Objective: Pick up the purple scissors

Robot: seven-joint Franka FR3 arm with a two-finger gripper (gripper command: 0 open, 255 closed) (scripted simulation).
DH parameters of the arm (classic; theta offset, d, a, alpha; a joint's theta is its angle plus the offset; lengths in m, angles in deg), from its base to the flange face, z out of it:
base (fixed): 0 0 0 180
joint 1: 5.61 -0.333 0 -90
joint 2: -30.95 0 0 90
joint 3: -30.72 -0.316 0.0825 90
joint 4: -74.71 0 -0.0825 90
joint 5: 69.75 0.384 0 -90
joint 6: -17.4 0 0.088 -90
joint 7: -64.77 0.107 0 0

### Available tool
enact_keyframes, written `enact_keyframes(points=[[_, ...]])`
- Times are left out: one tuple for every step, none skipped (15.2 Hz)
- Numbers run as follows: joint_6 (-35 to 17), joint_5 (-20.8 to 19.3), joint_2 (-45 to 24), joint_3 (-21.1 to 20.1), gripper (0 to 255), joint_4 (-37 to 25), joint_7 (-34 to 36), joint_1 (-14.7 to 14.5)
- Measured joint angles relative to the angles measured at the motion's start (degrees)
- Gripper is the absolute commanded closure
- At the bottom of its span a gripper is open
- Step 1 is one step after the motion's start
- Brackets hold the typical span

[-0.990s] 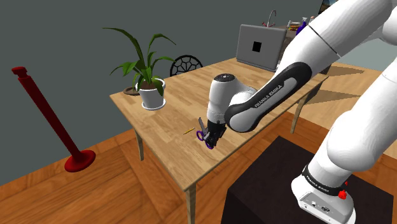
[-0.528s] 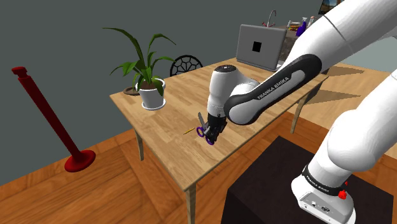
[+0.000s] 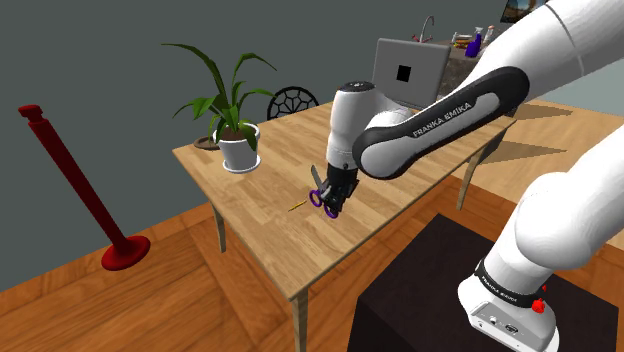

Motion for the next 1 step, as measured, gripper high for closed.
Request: enact_keyframes(points=[[0.6, 0.0, 0.2, 0.1, 255, -0.4, 0.0, 0.0]])
